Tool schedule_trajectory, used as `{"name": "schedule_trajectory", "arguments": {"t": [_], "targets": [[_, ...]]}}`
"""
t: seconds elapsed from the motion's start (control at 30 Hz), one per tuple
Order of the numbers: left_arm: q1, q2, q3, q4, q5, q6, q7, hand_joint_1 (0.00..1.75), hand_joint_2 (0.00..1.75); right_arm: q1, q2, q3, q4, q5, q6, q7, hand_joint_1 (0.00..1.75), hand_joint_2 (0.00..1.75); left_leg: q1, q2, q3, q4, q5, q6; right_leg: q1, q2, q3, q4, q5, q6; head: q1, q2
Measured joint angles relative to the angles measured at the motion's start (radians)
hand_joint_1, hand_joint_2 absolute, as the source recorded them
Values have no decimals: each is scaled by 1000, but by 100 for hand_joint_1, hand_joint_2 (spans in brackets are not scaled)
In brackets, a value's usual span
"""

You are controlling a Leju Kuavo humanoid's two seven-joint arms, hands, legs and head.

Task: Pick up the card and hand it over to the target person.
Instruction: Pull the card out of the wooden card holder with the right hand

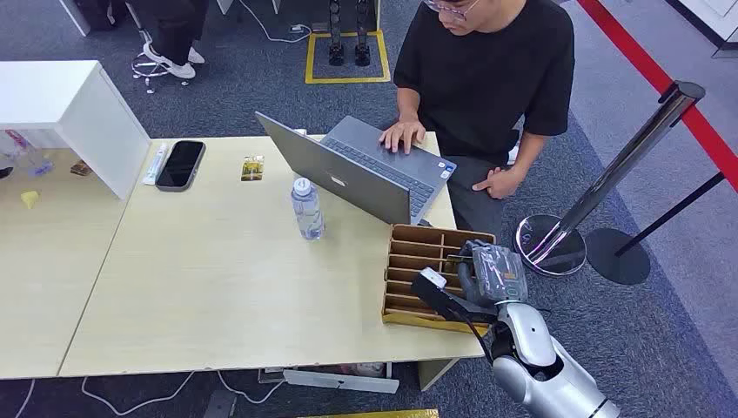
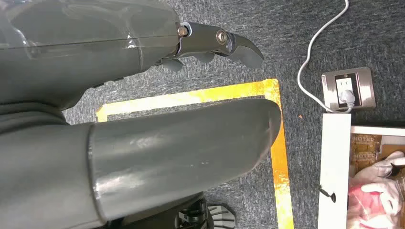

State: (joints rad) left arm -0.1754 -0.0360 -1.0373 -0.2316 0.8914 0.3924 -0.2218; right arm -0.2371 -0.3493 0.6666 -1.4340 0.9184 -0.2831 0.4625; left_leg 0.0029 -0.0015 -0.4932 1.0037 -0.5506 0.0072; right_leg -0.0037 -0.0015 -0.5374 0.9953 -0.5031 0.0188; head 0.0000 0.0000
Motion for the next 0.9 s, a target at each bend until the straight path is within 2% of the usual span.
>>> {"name": "schedule_trajectory", "arguments": {"t": [0.23,0.5,0.9], "targets": [[0,1,5,0,0,-2,-2,0,0,-3,-3,-8,-23,-4,-16,-5,147,175,0,0,0,0,0,0,0,0,0,0,0,0,0,0],[1,6,15,0,-3,-3,-8,0,0,-14,-22,-13,-109,-69,13,-11,145,175,0,1,-2,2,-1,0,0,1,-2,2,-1,0,0,0],[0,5,21,0,-1,-4,-10,0,0,-25,-16,10,-136,-74,31,-17,140,175,0,1,-1,1,-1,0,0,1,-2,2,-1,0,0,0]]}}
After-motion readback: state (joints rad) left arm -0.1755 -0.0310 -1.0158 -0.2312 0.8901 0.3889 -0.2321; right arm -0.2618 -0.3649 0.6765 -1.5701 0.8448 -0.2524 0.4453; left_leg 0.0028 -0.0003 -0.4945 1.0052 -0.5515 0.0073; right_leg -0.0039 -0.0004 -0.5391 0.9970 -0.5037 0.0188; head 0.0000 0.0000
